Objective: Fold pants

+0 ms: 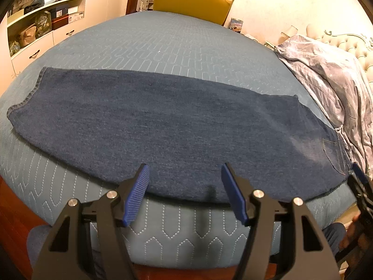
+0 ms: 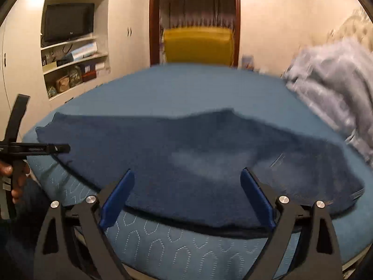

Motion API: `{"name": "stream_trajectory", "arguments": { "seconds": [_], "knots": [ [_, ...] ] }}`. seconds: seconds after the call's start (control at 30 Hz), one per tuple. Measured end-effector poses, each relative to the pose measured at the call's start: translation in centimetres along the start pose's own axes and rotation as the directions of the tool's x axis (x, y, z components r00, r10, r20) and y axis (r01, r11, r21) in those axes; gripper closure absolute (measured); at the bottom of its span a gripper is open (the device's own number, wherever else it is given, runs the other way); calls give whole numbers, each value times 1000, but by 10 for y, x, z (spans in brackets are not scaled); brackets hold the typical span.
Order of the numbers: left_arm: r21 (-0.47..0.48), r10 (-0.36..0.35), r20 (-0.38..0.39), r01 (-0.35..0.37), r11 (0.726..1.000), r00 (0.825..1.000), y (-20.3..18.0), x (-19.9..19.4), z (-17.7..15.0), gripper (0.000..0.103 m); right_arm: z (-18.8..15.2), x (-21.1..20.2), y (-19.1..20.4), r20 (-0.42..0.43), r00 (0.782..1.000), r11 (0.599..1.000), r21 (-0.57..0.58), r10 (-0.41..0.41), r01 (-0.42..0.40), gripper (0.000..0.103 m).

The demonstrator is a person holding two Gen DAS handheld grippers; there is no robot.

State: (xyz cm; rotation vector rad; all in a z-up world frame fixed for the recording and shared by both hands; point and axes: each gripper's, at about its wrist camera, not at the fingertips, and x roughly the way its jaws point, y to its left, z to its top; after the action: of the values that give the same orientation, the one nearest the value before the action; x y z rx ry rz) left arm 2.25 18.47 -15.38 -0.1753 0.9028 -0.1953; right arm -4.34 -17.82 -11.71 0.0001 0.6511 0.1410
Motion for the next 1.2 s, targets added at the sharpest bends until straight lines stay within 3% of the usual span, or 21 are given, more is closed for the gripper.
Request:
{"name": "stream_trajectory", "arguments": {
  "seconds": [0.13,0.2,0.27,0.37,0.47,0.5,0.57,0.73,0.83,0.9,0.97,1.0,1.03,1.1,1.2],
  "knots": [
    [32,16,-8,-16,999,1000,6,4,4,34,1,31,-49,-73,996,981,186,-42,55,13],
    [60,43,2,-43,997,999,12,6,6,32,-9,47,-87,-172,976,938,297,-131,179,13],
    [67,75,-2,-75,995,997,22,9,6,28,-23,60,-104,-258,951,931,274,-170,241,19],
    [63,134,-15,-133,989,991,46,12,7,28,-32,59,-84,-237,941,963,64,-240,262,20],
    [80,209,-52,-205,976,977,66,15,5,24,-36,57,-85,-234,944,962,87,-233,260,20],
    [71,199,-64,-194,978,978,74,15,5,24,-35,57,-84,-242,941,961,85,-237,264,19],
    [19,217,-78,-216,976,973,94,8,7,24,-32,58,-83,-261,931,956,80,-254,283,18],
    [-171,296,-44,-299,939,954,170,-25,15,26,-26,55,-88,-299,921,952,97,-251,291,14],
    [-342,262,-4,-248,906,965,222,-44,27,26,-4,45,-93,-237,945,953,149,-226,265,13],
    [-463,235,6,-206,862,972,260,-50,31,37,15,46,-97,-209,954,954,164,-216,252,12],
    [-566,156,16,-120,815,988,290,-49,28,57,30,53,-102,-207,955,955,167,-210,246,12],
    [-603,131,23,-91,792,991,301,-49,25,61,37,59,-105,-203,956,956,158,-213,247,12],
    [-616,103,47,-52,786,994,307,-51,25,64,42,64,-106,-199,956,959,144,-214,245,12],
    [-593,79,95,-7,805,992,305,-59,30,64,54,79,-113,-206,956,962,127,-211,240,12],
    [-480,23,146,50,876,989,283,-66,49,64,65,97,-125,-207,966,965,177,-154,192,12]
  ]
}}
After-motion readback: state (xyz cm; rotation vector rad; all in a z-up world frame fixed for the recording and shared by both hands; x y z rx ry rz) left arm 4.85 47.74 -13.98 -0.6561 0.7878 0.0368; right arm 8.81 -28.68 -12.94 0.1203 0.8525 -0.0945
